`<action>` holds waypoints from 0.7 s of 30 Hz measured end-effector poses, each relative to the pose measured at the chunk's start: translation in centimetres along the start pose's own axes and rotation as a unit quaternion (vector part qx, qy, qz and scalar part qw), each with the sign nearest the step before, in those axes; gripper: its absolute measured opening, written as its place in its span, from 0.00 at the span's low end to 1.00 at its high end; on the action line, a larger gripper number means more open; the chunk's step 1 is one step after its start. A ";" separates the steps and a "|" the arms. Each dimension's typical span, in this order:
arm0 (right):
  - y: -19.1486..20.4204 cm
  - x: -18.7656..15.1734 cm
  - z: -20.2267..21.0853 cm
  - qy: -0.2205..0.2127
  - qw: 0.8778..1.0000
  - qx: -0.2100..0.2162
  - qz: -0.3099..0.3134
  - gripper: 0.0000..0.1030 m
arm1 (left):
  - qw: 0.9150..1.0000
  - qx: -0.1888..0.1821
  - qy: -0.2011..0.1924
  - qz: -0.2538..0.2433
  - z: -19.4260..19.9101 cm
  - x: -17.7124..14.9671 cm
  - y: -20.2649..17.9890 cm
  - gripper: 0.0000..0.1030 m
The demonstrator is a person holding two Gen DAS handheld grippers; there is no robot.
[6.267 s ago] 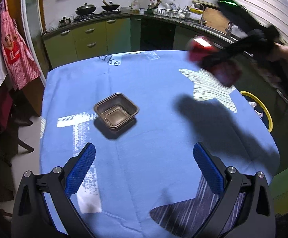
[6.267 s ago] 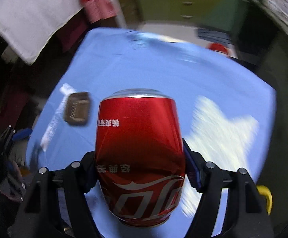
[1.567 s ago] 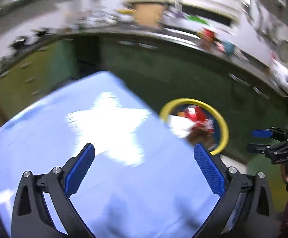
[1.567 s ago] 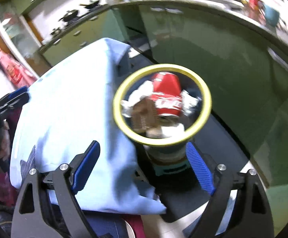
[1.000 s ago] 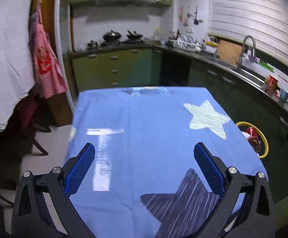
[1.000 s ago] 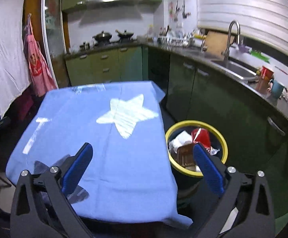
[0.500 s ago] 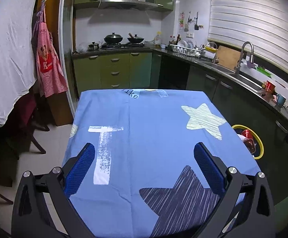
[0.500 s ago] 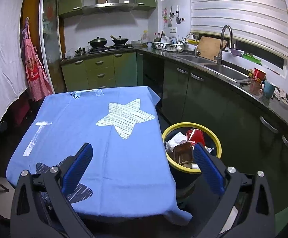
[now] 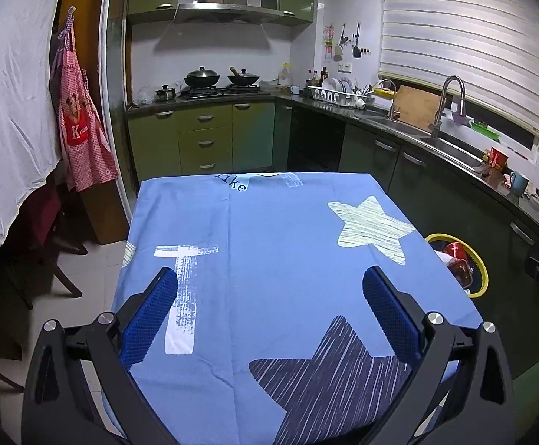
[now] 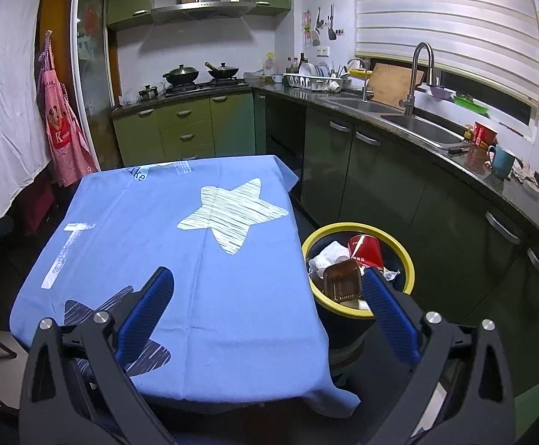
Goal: Collect trash
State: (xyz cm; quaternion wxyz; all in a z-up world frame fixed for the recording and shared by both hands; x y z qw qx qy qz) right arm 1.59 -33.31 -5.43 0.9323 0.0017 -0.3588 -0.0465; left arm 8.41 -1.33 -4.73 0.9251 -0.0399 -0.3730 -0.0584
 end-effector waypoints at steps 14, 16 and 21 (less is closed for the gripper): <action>-0.5 -0.2 -0.3 0.003 1.000 0.001 -0.005 0.94 | 1.000 -0.002 0.003 -0.007 -0.3 -0.2 -0.4 0.96; -0.6 -0.2 -0.4 0.004 1.000 0.000 -0.006 0.94 | 1.000 -0.001 0.003 -0.008 -0.4 -0.1 -0.5 0.96; -0.7 -0.1 -0.4 0.004 1.000 0.000 -0.006 0.94 | 1.000 0.000 0.003 -0.008 -0.4 -0.1 -0.5 0.96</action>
Point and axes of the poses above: each gripper's, at about its wrist camera, not at the fingertips, and z roughly against the way its jaws point, y to its left, x to its top, the point moved 10 cm from there along -z, roughly the way its jaws point, and after that the axes turned 12 degrees about y, right-handed, at the moved point
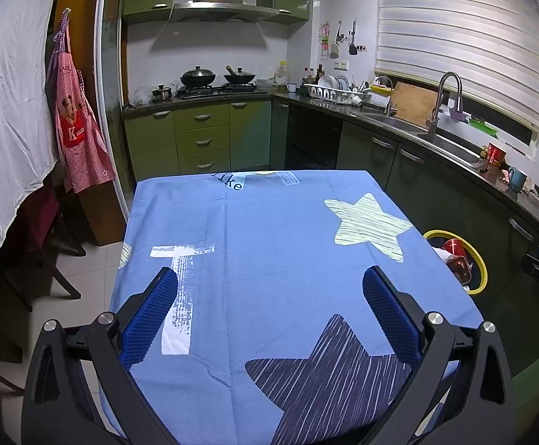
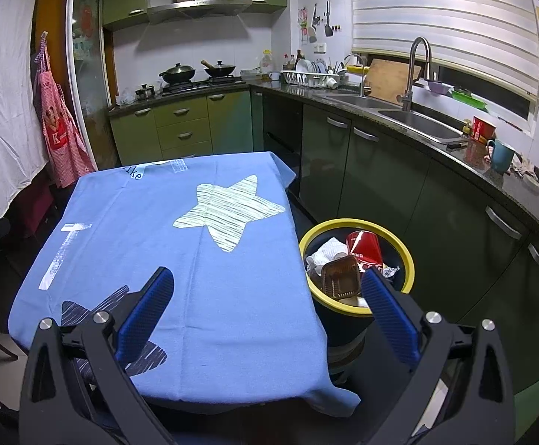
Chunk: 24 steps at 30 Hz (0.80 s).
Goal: Collect trash
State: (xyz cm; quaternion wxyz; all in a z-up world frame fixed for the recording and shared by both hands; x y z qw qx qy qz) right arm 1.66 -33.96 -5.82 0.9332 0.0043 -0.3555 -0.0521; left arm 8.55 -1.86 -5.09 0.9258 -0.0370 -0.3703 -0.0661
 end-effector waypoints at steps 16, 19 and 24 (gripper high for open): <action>-0.2 -0.1 -0.3 0.001 1.000 0.000 -0.001 0.94 | 1.000 -0.002 0.004 -0.003 -0.1 -0.1 -0.2 0.96; -0.2 -0.2 -0.4 0.002 1.000 -0.001 -0.002 0.94 | 1.000 -0.002 0.004 -0.003 -0.1 -0.1 -0.2 0.96; -0.2 -0.4 -0.6 0.003 1.000 -0.001 -0.005 0.94 | 1.000 -0.006 0.006 -0.003 -0.2 -0.2 -0.3 0.96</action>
Point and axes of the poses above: each gripper's, at about its wrist camera, not at the fingertips, and z roughly against the way its jaws point, y to its left, x to its top, the point moved 10 cm from there along -z, roughly the way its jaws point, and after that the axes turned 12 degrees about y, right-handed, at the moved point
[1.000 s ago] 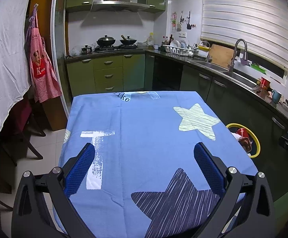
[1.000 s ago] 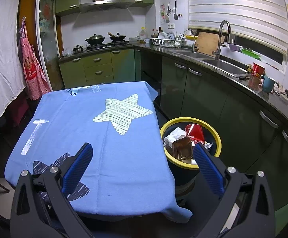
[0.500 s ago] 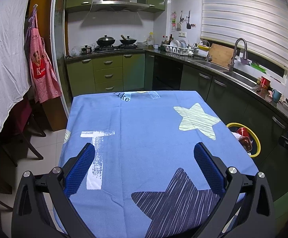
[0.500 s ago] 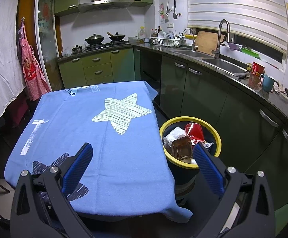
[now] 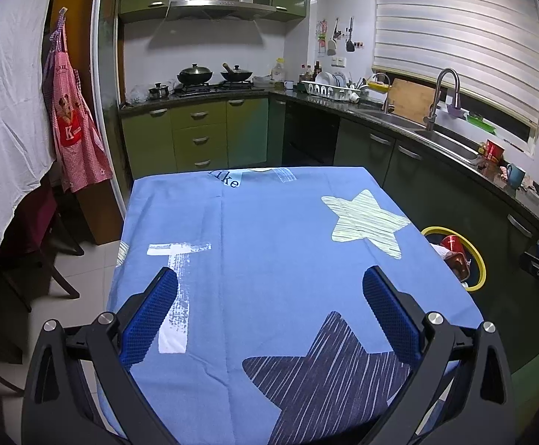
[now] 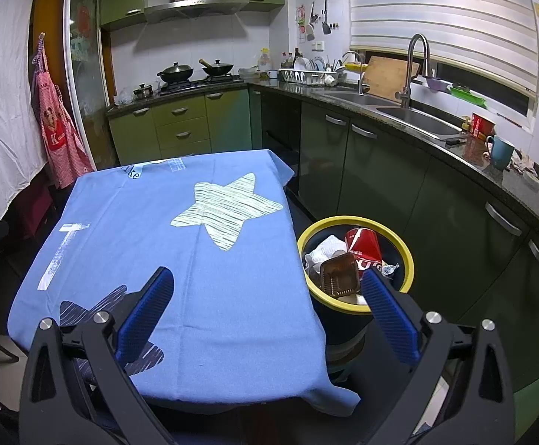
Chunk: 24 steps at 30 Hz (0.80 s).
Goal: Collect trash
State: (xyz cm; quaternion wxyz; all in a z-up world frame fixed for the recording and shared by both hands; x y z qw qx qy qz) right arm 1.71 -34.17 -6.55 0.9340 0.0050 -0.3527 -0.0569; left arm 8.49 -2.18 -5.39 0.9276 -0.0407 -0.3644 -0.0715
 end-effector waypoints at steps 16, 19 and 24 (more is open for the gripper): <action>0.0 -0.1 -0.2 0.004 1.000 0.001 0.000 0.94 | 1.000 0.005 0.002 0.000 -0.4 0.0 0.3 0.96; 0.1 -0.2 -0.4 0.006 1.000 0.000 0.000 0.94 | 1.000 0.010 0.000 0.002 -0.4 0.1 0.5 0.96; 0.2 -0.2 -0.5 0.007 1.000 0.001 0.001 0.94 | 1.000 0.009 -0.003 0.002 -0.4 0.0 0.5 0.96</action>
Point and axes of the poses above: each gripper's, at about its wrist camera, not at the fingertips, and z roughly against the way its jaws point, y to its left, x to its top, the point moved 10 cm from there along -z, roughly the way its jaws point, and after that the axes turned 12 degrees about y, right-handed, at the moved point
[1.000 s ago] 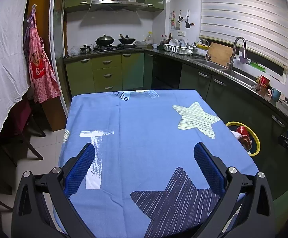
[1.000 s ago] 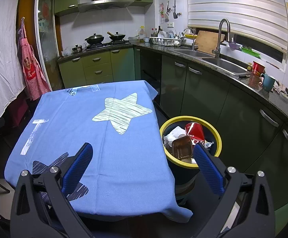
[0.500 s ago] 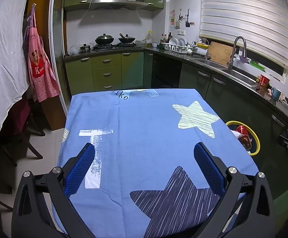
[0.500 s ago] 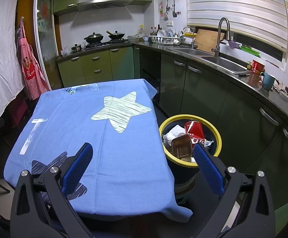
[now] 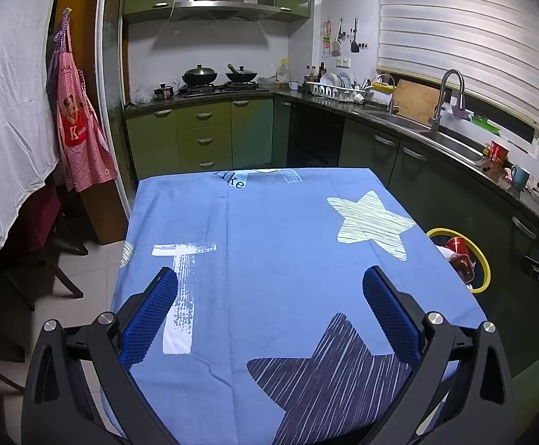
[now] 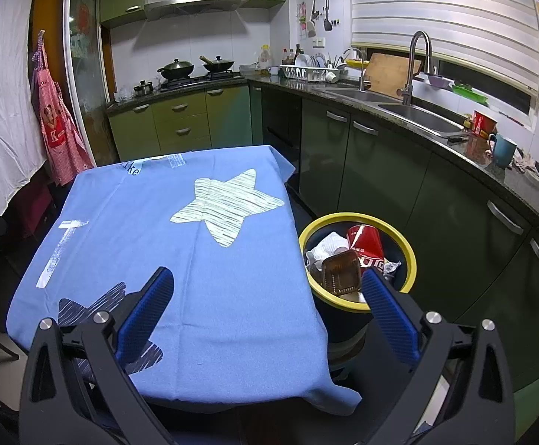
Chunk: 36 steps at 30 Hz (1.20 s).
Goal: Collect trash
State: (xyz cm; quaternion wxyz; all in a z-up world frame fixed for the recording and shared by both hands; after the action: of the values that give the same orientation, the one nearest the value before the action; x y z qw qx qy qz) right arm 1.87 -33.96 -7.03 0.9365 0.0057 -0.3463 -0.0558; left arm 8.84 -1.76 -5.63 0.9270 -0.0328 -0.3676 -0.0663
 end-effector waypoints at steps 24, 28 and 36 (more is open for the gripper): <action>-0.2 -0.1 -0.7 0.009 1.000 0.000 0.000 0.94 | 1.000 0.012 0.002 -0.009 -0.4 0.0 -0.2 0.96; -0.2 -0.1 -0.7 0.009 1.000 0.001 0.000 0.94 | 1.000 0.019 -0.015 -0.012 0.1 0.4 0.0 0.96; -0.2 -0.2 -0.9 0.011 1.000 0.002 0.001 0.94 | 0.999 0.030 -0.009 -0.007 -0.3 0.4 0.7 0.86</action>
State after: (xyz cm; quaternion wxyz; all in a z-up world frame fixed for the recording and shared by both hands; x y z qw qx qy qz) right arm 2.26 -34.13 -7.82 0.9401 0.0078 -0.3363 -0.0546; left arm 9.46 -1.13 -5.57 0.9238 -0.0032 -0.3778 -0.0619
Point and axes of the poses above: each gripper's, at about its wrist camera, not at the fingertips, and z roughly against the way its jaws point, y to its left, x to its top, the point moved 10 cm from there along -z, roughly the way its jaws point, and after that the axes turned 12 degrees about y, right-handed, at the moved point
